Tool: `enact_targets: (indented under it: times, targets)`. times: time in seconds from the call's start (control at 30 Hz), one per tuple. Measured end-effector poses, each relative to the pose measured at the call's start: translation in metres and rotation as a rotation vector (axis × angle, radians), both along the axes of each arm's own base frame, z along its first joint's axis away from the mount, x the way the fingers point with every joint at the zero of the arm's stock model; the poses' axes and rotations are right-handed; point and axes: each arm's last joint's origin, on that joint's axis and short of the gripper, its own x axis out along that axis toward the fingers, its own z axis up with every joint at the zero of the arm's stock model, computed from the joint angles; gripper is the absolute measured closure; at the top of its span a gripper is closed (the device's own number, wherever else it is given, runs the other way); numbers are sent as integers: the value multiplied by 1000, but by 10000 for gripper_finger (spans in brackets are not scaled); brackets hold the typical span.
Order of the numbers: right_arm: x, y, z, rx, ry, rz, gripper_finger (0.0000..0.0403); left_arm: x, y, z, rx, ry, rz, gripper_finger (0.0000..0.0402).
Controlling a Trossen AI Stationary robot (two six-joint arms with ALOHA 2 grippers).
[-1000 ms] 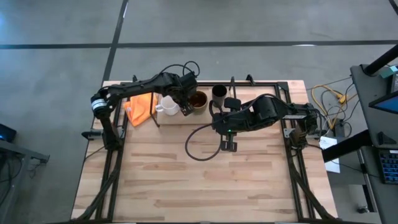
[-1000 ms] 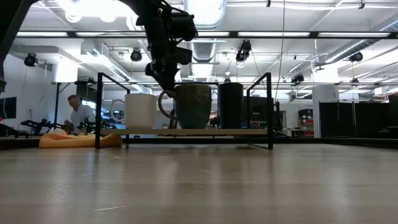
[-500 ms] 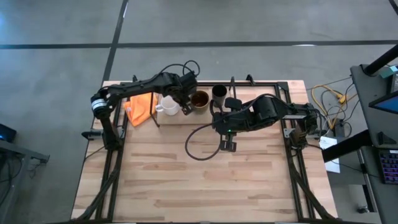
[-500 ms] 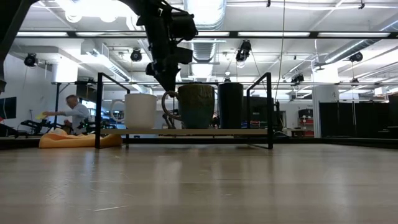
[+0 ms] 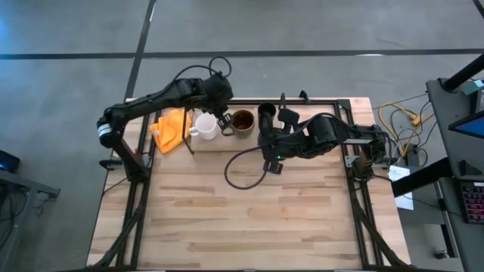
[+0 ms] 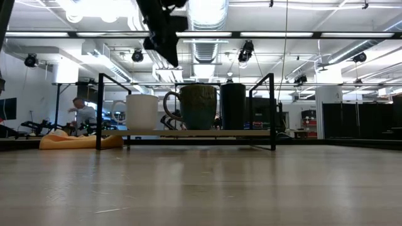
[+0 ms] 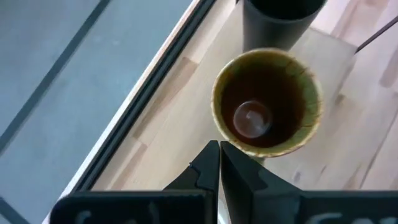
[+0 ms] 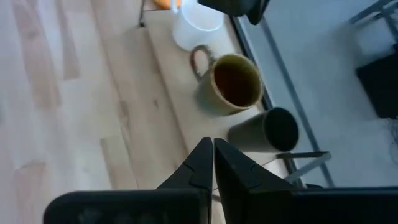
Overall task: Stack small to large cups/mugs on shelf
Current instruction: Return to Home Position
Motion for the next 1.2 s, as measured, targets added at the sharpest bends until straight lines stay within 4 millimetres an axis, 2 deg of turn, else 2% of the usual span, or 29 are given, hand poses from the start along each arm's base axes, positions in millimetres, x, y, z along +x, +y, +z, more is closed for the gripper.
enact_targets:
  times: [0.23, 0.5, 0.6, 0.73, 0.93, 1.03, 1.2]
  targets:
    - [1, -15, 1, -18, 5, -33, 394, -6, -9, 17, -33, -75, -50, 401]
    - [3, -49, 1, -73, 67, -35, 394, -2, -16, 17, -70, -91, -97, 402]
    - [-5, -58, 8, -54, 41, -67, 394, -3, -19, 18, -96, -98, -120, 402]
    - [-32, -62, 31, 3, -57, -95, 394, -12, -27, 32, -108, -147, -158, 402]
    - [-96, -63, 66, 60, -236, -160, 394, -51, -44, 61, -88, -202, -170, 402]
    - [-125, -63, 70, 96, -279, -189, 394, -77, -56, 80, -64, -267, -186, 402]
    - [-157, -62, 55, 157, -248, -196, 394, -121, -75, 107, -52, -424, -159, 402]
